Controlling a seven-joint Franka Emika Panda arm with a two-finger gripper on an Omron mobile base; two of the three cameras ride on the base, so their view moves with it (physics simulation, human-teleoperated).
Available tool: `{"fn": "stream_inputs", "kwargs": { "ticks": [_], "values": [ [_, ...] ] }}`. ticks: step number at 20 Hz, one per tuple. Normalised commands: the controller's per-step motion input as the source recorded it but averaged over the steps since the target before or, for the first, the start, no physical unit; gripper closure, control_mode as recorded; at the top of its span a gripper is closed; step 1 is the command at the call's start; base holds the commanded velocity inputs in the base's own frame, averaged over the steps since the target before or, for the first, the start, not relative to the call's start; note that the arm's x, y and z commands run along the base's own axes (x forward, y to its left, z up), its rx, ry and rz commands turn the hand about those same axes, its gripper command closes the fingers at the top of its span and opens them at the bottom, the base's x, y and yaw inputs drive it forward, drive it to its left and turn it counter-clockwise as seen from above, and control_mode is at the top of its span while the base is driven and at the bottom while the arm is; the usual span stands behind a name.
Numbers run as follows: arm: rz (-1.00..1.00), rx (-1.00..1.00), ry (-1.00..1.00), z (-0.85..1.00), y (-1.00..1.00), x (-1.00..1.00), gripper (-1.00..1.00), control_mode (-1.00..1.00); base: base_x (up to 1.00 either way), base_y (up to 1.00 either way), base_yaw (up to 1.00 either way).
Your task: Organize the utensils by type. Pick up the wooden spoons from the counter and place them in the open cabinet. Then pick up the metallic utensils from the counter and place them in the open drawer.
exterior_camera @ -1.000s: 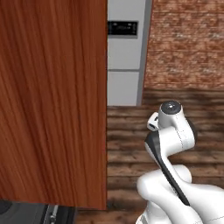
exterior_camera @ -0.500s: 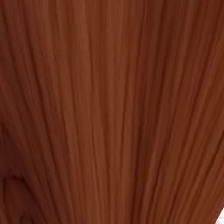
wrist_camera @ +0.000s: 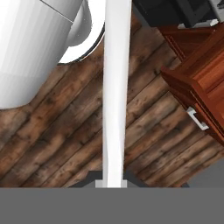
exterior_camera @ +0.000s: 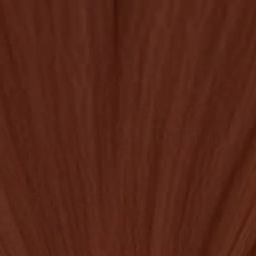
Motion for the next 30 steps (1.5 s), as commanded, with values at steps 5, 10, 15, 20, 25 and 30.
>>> {"fn": "stream_inputs", "kwargs": {
  "ticks": [5,10,15,20,25,30],
  "values": [
    [0.00,0.00,0.00,0.00,0.00,0.00,1.00,1.00,0.50,0.23,-0.13],
    [0.00,0.00,0.00,0.00,0.00,0.00,1.00,1.00,0.50,0.18,-0.13],
    [0.00,0.00,0.00,0.00,0.00,0.00,1.00,1.00,0.43,0.20,-0.12],
    [0.00,0.00,0.00,0.00,0.00,0.00,1.00,1.00,0.38,0.20,-0.12],
    [-0.04,-0.02,0.02,0.00,0.05,0.06,1.00,-1.00,0.15,0.12,-0.07],
    [-0.01,-0.10,0.07,-0.13,0.11,0.00,1.00,-1.00,0.00,0.00,0.00]
  ]
}}
